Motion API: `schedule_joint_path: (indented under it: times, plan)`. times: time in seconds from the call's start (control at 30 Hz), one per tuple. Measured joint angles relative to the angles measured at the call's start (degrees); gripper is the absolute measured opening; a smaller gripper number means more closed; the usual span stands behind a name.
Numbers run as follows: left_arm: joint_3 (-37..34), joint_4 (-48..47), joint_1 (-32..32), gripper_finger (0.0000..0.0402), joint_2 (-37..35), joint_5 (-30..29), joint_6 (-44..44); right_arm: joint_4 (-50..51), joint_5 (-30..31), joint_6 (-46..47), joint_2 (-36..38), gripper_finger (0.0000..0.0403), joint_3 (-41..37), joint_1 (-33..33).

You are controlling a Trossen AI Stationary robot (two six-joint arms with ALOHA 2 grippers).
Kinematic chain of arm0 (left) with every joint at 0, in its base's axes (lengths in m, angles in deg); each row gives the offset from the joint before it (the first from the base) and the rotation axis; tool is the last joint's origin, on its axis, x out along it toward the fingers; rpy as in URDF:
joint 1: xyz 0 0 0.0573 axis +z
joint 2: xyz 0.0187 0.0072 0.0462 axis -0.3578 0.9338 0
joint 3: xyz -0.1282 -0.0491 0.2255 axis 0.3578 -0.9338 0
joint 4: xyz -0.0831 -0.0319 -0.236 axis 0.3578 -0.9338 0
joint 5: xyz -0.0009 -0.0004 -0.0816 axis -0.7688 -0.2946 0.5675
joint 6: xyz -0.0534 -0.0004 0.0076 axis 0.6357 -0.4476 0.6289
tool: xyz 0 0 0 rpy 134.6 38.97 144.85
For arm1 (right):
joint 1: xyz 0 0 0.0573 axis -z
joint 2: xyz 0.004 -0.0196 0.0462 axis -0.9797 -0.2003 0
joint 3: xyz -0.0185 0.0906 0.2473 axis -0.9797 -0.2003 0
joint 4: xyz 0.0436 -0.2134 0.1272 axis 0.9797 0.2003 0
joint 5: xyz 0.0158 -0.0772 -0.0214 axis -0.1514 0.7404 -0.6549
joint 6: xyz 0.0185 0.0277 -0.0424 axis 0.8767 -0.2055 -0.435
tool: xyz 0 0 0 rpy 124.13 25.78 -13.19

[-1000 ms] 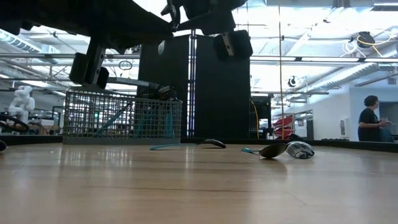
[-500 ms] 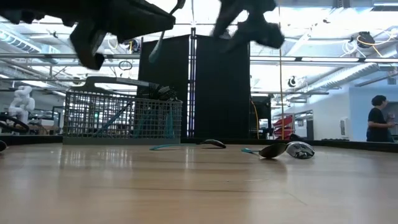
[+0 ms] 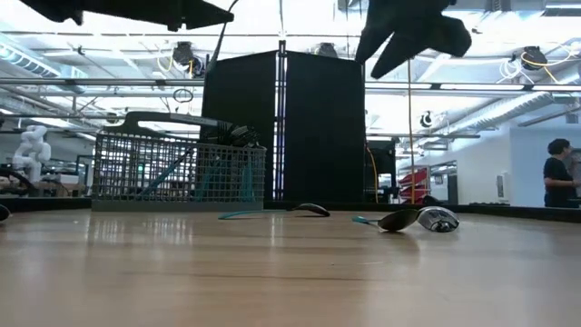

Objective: Sort silverware
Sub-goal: Put the blue spoon in the silverware rack

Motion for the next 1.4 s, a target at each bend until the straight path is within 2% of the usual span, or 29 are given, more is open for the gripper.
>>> schedule_joint_path:
  times: [0.13,0.27,0.4,0.5,0.63,0.93,1.1,1.3,1.4]
  plan:
    - [0.54,2.11,15.84,0.0000,-0.54,15.18,11.75,-9.72,4.40,0.16,-1.64,0.0130,-5.39,-2.15]
    - [2.50,6.67,29.46,0.0000,7.33,29.11,22.30,-19.03,8.86,-0.76,-3.84,0.0130,-10.04,-2.40]
    - [3.36,18.76,37.51,0.0000,16.62,35.78,31.86,-24.77,10.61,-1.56,-5.73,0.0130,-12.48,-1.40]
    - [3.36,29.59,40.70,0.0000,22.33,39.61,37.38,-25.10,7.90,-3.94,-6.77,0.0130,-12.69,-0.37]
    - [3.46,38.20,41.49,0.0000,28.83,40.12,41.12,-25.29,7.26,-5.83,-7.11,0.0130,-12.67,0.20]
    - [8.15,38.39,41.38,0.0000,39.59,37.64,40.96,-26.24,6.97,-9.66,-7.10,0.0130,-12.67,0.53]
    - [9.26,38.36,41.02,0.0000,41.37,35.73,40.60,-26.26,6.94,-9.70,-7.10,0.0130,-12.65,0.48]
    - [9.28,36.10,39.56,0.0000,41.30,28.27,39.58,-26.42,6.94,-9.68,-7.10,0.0130,-12.65,-0.40]
    - [9.32,36.72,38.65,0.0001,41.30,27.08,38.52,-26.54,6.92,-9.70,-7.10,0.0130,-12.65,-0.78]
